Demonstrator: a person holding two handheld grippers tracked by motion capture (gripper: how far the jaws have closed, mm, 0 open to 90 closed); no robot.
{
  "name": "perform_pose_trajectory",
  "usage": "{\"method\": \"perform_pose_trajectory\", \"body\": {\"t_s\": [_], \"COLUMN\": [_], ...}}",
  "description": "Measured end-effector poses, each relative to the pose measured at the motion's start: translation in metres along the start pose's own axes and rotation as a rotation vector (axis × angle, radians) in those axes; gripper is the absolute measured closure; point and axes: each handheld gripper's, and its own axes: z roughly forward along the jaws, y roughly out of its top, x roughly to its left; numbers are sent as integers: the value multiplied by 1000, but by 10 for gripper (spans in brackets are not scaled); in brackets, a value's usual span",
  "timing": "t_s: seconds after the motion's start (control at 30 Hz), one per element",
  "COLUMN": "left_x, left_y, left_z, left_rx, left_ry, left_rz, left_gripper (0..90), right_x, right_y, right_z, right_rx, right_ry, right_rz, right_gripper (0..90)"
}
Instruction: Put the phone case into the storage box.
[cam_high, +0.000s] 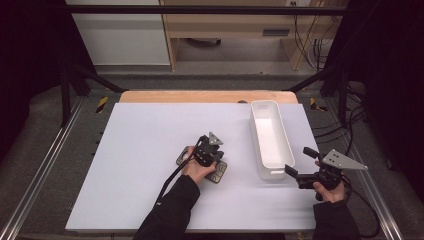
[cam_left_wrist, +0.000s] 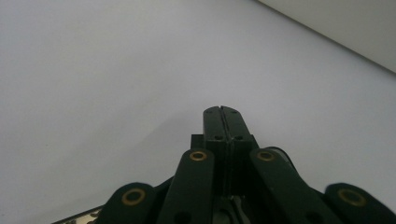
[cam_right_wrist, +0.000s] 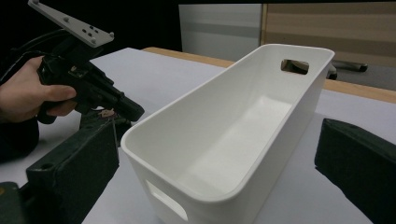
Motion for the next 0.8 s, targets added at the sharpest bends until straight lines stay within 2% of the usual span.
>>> {"method": "perform_pose_trajectory", "body": {"t_s": [0.43,0.57,0.8], "left_x": [1,3,4], "left_y": [-1,0,0], "left_z": [5,8,8], "left_rx": [31,44,58], "left_ry": [-3,3,-12], "left_rz": [1,-4,-17], "left_gripper": [891,891,891], "right_x": [0,0,0], "right_y": [0,0,0], "right_z": [0,0,0], "right_rx": [1,1,0], "right_ry": [3,2,2], "right_rz": [-1,0,-3], "right_gripper": [3,3,3]}}
